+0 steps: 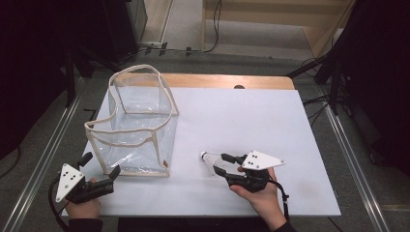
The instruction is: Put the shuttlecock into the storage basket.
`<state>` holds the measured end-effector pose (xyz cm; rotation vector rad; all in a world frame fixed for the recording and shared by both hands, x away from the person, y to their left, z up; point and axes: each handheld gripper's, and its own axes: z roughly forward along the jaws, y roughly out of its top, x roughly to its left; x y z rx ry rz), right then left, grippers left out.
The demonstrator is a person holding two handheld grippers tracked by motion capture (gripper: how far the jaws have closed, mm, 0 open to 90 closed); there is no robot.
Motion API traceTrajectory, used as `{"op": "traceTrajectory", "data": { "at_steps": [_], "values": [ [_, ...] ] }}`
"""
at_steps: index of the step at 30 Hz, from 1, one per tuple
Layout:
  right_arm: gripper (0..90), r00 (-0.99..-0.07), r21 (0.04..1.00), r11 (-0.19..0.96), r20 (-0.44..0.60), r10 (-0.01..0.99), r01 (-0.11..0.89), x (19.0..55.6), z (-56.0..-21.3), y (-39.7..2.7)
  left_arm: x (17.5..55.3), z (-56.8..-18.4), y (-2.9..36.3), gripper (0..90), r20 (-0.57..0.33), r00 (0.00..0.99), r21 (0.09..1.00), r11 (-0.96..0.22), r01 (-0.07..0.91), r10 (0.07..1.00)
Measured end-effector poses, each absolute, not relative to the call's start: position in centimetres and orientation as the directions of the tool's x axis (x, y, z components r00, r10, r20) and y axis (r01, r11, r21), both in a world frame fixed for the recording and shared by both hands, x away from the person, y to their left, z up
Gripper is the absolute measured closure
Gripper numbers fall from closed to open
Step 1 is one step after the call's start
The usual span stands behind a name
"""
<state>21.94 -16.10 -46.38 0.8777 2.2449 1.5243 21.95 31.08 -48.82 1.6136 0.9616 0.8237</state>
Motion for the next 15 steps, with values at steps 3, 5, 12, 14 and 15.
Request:
{"op": "traceTrajectory", "data": {
  "at_steps": [3, 5, 12, 14, 15],
  "values": [
    [67.5, -0.775, 0.888, 0.297, 0.097, 0.625, 0.351, 22.0, -46.8, -15.2, 21.9, -48.8, 31.1, 0.0, 0.048, 0.443, 0.973, -0.143, 0.183, 0.895],
    [75.1, -0.782, 0.879, 0.32, 0.088, 0.617, 0.353, 22.0, -47.0, -14.7, 22.0, -48.8, 31.1, 0.0, 0.048, 0.444, 0.973, -0.143, 0.183, 0.895],
    [87.2, -0.802, 0.852, 0.366, 0.1, 0.59, 0.375, 21.9, -47.9, -13.1, 21.9, -48.8, 31.1, 0.0, 0.046, 0.446, 0.973, -0.141, 0.181, 0.894],
    [87.2, -0.803, 0.832, 0.394, 0.098, 0.588, 0.391, 21.8, -48.5, -12.3, 21.9, -48.8, 31.1, 0.0, 0.045, 0.446, 0.973, -0.139, 0.182, 0.894],
    [87.2, -0.803, 0.832, 0.394, 0.098, 0.588, 0.391, 21.8, -48.5, -12.3, 21.9, -48.8, 31.1, 0.0, 0.045, 0.446, 0.973, -0.139, 0.182, 0.894]
  ]
}}
